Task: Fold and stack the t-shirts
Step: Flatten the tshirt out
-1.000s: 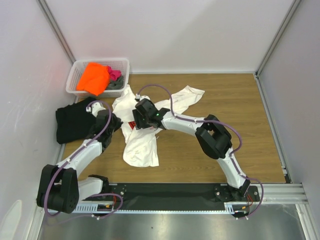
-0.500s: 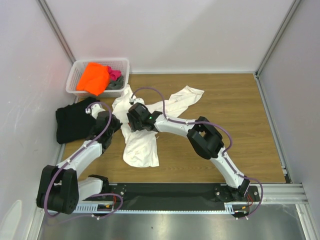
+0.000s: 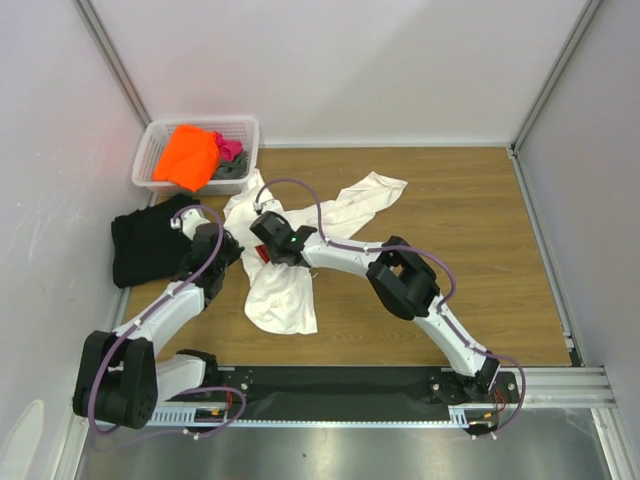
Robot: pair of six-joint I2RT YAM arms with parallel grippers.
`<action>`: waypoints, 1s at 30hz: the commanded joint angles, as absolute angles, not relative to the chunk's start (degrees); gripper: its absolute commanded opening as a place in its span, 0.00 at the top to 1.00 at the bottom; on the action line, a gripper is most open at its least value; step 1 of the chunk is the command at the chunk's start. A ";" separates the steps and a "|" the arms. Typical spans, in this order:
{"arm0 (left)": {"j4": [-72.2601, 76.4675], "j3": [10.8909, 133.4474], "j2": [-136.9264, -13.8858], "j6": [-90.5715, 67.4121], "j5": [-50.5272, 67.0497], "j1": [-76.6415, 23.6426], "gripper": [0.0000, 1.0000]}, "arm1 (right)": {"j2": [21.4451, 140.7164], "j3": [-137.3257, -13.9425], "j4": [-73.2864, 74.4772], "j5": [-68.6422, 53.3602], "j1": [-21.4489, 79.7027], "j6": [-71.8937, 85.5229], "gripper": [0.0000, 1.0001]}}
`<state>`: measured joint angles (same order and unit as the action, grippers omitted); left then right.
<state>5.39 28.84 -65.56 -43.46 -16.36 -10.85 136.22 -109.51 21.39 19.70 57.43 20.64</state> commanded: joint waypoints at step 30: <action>-12.56 37.17 -57.57 -50.01 -38.67 -32.43 1.00 | 60.40 -31.30 20.29 12.82 28.58 34.10 1.00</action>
<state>-8.43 33.50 -59.48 -46.63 -32.45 -30.11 68.03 -34.09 15.31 11.29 32.64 30.48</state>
